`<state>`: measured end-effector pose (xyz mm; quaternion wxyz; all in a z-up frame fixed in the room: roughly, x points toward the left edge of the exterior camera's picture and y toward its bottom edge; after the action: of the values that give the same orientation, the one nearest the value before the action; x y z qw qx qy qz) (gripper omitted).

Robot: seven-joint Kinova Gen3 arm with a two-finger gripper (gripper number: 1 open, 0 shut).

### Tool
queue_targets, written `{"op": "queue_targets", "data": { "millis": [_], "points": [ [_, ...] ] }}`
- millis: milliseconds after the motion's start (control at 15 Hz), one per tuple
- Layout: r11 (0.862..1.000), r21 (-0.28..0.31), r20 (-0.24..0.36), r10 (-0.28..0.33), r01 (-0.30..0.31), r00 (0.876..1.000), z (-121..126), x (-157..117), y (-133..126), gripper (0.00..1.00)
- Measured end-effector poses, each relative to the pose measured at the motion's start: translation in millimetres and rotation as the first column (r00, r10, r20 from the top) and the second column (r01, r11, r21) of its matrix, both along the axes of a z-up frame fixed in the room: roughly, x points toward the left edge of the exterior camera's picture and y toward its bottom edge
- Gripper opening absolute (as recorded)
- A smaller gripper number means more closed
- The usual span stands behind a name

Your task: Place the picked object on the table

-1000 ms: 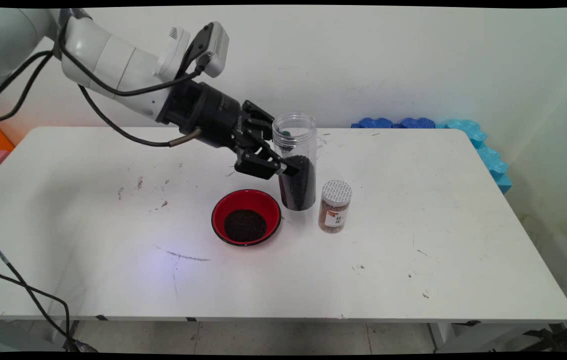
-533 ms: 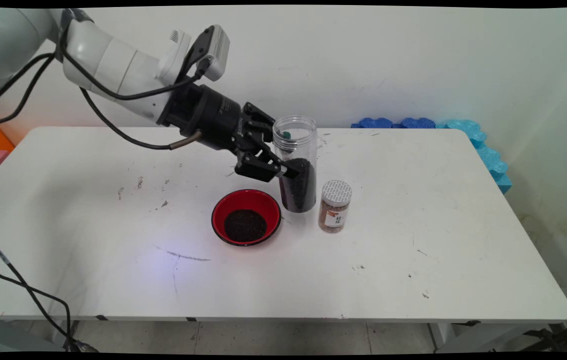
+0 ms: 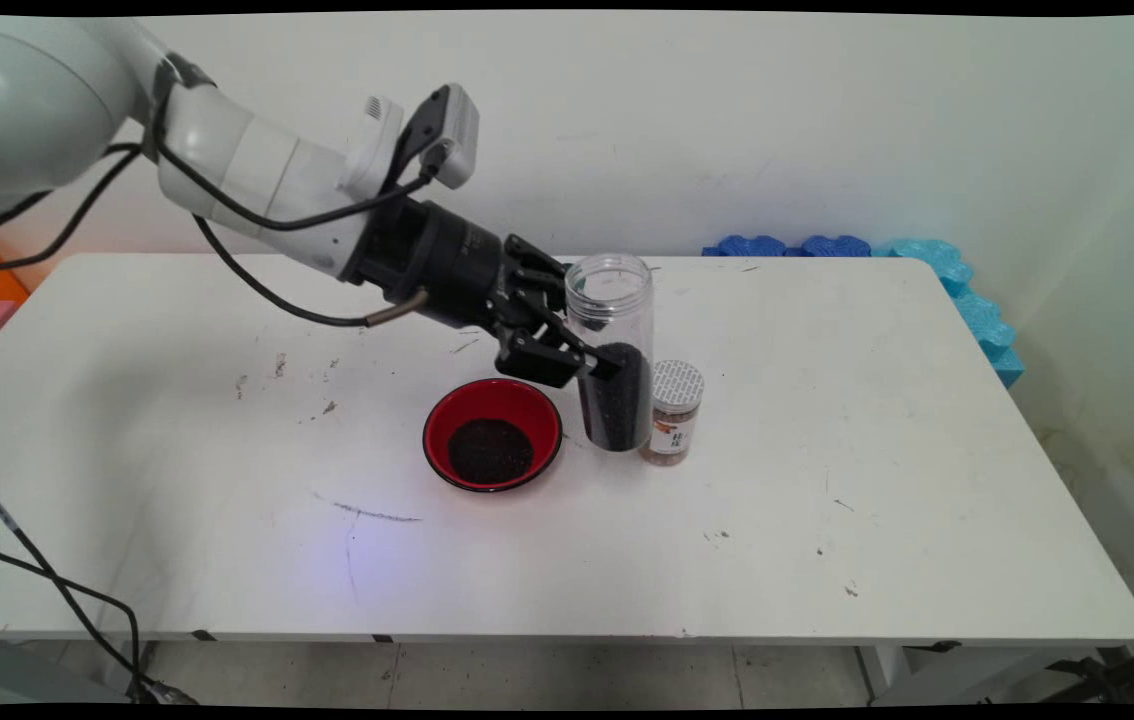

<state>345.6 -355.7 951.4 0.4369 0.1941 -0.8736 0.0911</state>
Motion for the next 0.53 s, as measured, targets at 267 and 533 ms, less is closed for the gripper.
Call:
{"op": "queue_targets", "data": {
  "millis": [267,533],
  "points": [
    [1.000,0.022,-0.014,0.019,-0.019,1.000,-19.4,-8.5,3.9,0.00],
    [0.999,0.033,-0.005,0.016,-0.016,1.000,-38.7,-14.9,8.8,0.00]
  ]
}}
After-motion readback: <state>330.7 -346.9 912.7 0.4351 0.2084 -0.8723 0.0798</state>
